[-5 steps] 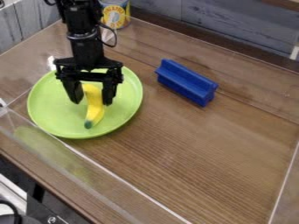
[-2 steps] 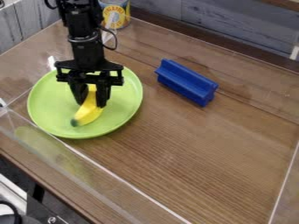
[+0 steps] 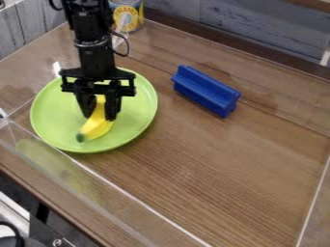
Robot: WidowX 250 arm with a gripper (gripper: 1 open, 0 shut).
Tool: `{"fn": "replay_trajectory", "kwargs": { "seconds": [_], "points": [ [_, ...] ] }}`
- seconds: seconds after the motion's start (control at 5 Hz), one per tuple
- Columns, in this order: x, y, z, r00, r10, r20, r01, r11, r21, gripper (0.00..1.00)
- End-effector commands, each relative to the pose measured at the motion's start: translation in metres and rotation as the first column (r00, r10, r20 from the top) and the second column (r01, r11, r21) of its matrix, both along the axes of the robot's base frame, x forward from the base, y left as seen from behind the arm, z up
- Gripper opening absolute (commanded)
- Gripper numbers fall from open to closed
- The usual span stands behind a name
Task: Remove the banana from inside the green plate and put it on the table
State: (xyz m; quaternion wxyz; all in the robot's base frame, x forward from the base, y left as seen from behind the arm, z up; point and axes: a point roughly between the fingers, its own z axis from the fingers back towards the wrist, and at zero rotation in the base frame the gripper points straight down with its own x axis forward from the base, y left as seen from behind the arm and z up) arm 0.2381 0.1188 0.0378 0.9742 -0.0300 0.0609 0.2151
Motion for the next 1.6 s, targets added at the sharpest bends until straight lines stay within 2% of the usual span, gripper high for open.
{"fn": "replay_trajectory", "kwargs": {
  "seconds": [0.0, 1.4],
  "points": [
    [0.011, 0.003, 0.021, 0.998, -0.015, 0.058, 0.013, 0.999, 0.033, 0.00],
    [0.015, -0.009, 0.053, 0.996, -0.073, 0.043, 0.073, 0.997, 0.012, 0.00]
  ]
}}
